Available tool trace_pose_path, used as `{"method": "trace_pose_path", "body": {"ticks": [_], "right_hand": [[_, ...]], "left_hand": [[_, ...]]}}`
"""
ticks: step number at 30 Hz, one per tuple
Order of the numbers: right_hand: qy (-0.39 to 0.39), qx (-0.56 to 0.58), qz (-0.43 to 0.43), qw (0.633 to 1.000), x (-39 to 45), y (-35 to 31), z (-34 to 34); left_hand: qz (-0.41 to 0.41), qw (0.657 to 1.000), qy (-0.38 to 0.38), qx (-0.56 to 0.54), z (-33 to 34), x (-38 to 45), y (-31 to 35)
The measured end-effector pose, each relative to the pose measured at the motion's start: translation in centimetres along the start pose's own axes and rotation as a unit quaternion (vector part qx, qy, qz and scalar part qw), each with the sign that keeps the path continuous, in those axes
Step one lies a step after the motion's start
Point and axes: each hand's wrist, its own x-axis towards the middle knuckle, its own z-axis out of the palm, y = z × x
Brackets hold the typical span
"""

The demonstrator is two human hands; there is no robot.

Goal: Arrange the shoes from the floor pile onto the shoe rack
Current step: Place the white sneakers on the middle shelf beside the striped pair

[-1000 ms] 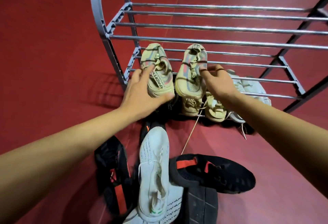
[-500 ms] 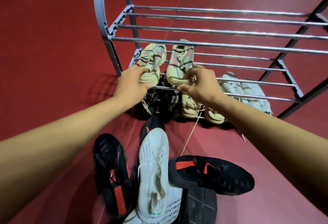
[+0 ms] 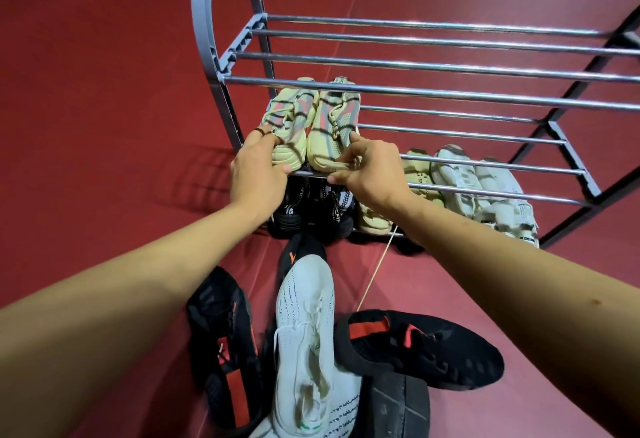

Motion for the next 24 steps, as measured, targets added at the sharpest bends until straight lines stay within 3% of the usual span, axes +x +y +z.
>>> {"method": "trace_pose_path", "body": {"ticks": [8,13,14,16,18,19,21,24], "right_hand": [[-0.106,-0.001,-0.024,0.994,-1.3,1.1,-1.2],[0.049,0.027,-0.097,0.994,-6.7,3.0,-1.8],[0.038,0.022,-0.109,0.993,-8.3,3.8,-1.8],[-0.045,-0.012,-0.115,0.992,-11.4,6.0,-2.0],[-0.161,-0.058,-0.074,0.982,-13.8,8.3,-2.0],[-0.217,-0.086,-0.04,0.971,-14.9,9.4,-1.8],[-0.321,-0.136,0.02,0.937,-17.0,10.8,-1.5],[-0.398,-0.175,0.058,0.899,-19.3,11.6,-0.6]], "left_hand": [[-0.005,0.999,-0.037,-0.022,0.5,-0.8,-0.4],[0.041,0.996,0.046,-0.066,-0.5,-5.9,-1.6],[0.044,0.997,0.012,-0.058,-0.3,-7.6,-2.3],[0.004,0.987,-0.162,-0.011,0.3,-10.6,-4.1],[-0.073,0.933,-0.344,0.08,1.0,-13.1,-5.4],[-0.109,0.903,-0.399,0.117,1.2,-14.1,-5.7],[-0.16,0.875,-0.431,0.151,1.6,-15.7,-5.6],[-0.206,0.878,-0.411,0.136,1.8,-16.4,-4.6]]}}
